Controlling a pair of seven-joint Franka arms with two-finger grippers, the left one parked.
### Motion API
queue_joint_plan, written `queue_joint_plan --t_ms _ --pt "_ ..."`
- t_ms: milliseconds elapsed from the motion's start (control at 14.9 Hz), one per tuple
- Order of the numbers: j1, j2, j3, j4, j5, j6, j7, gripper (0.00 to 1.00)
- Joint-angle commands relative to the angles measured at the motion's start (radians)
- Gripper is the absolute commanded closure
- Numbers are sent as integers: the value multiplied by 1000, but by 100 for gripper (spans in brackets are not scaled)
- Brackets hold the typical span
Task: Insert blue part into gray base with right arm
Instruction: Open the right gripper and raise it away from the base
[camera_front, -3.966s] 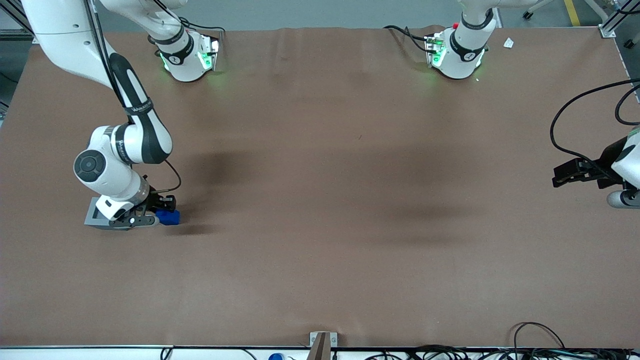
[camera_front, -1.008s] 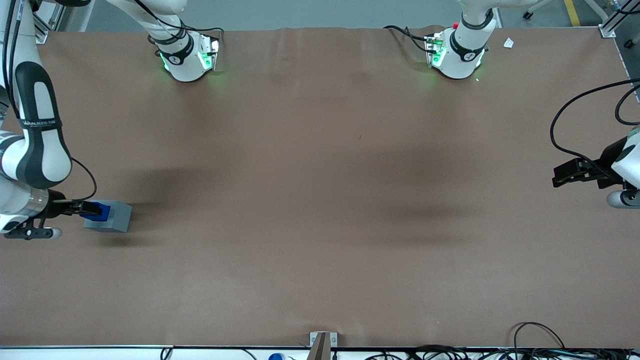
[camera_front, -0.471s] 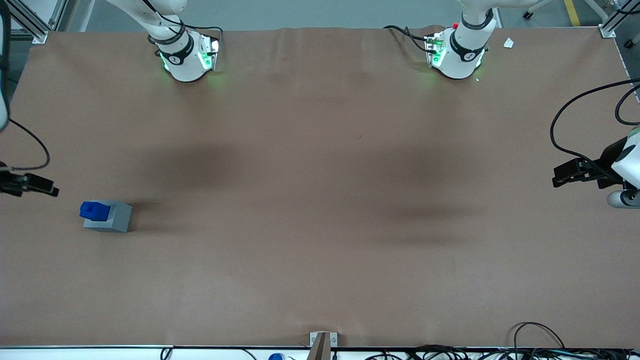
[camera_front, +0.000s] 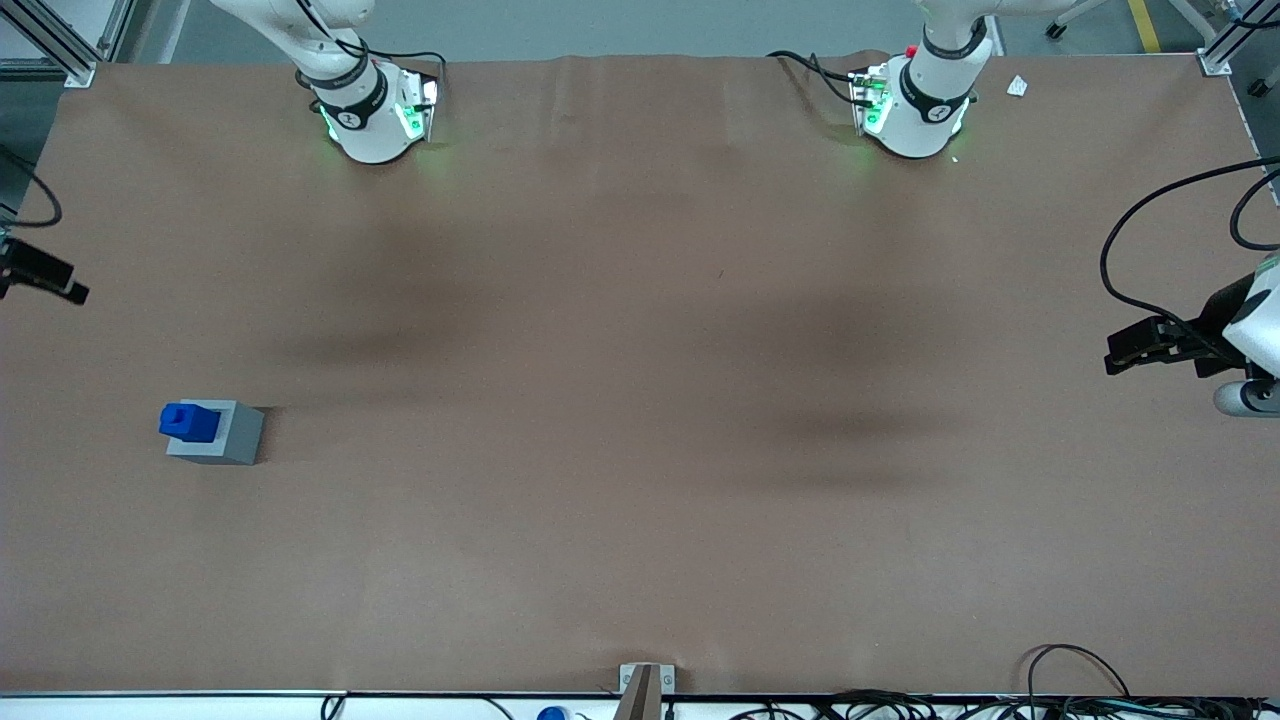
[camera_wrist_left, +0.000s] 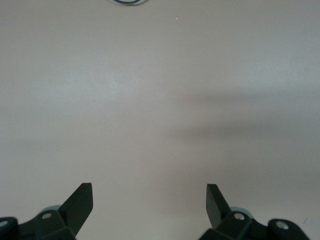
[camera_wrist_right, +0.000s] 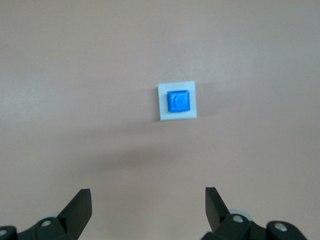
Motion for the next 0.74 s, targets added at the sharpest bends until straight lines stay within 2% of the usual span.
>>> queue_joint_plan --t_ms 0,403,672 --pt "57 -89 7 -53 -48 -39 81 0" --pt "77 -109 48 48 -57 -150 109 0" --pt "78 -98 50 122 -56 -154 106 0"
